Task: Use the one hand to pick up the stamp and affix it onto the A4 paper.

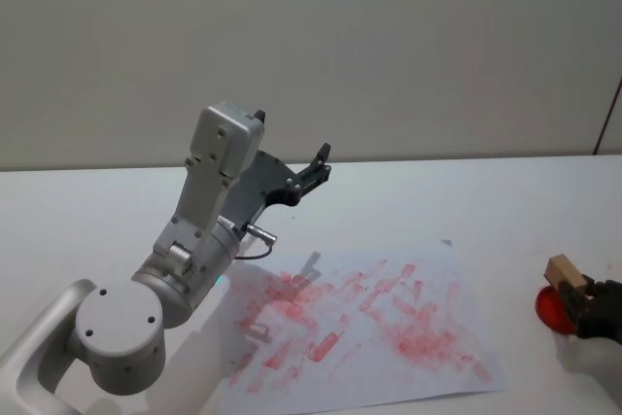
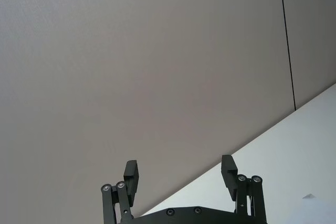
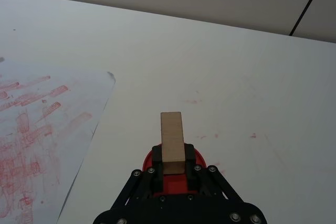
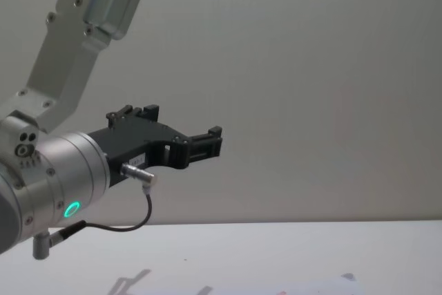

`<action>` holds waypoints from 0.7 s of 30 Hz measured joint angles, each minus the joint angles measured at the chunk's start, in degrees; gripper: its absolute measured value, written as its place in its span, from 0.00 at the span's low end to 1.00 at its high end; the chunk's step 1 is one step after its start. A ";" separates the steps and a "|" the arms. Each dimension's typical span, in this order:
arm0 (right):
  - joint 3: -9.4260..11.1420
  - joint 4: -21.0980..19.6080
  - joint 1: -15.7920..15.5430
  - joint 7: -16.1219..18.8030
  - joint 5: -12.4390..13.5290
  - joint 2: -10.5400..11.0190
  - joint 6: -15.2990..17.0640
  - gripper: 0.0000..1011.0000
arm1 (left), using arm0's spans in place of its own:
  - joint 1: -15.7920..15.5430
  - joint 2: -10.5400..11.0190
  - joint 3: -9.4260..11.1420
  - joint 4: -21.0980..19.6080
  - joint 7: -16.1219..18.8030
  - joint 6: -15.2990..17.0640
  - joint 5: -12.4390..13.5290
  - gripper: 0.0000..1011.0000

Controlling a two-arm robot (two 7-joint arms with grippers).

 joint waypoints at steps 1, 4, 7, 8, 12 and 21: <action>-0.03 0.09 0.19 0.10 -0.02 -0.07 0.12 0.21 | 0.00 0.00 0.00 0.00 0.00 0.00 0.00 0.99; -0.06 0.25 0.56 0.30 -0.02 -0.21 0.39 0.21 | 0.00 0.00 0.00 0.00 0.00 0.00 0.00 0.99; -0.08 0.36 0.83 0.39 -0.02 -0.31 0.62 0.21 | 0.00 0.00 0.00 0.00 0.00 0.00 0.00 0.99; -0.08 0.38 0.88 0.40 -0.02 -0.34 0.65 0.21 | 0.00 0.00 0.00 0.00 0.00 0.00 0.00 0.99; -0.07 0.46 1.14 0.47 0.05 -0.48 0.95 0.21 | 0.00 0.00 0.00 0.00 0.00 0.00 0.00 0.99; -0.05 0.53 1.31 0.50 0.28 -0.71 1.38 0.21 | 0.00 0.00 0.00 0.00 0.00 0.00 0.00 0.99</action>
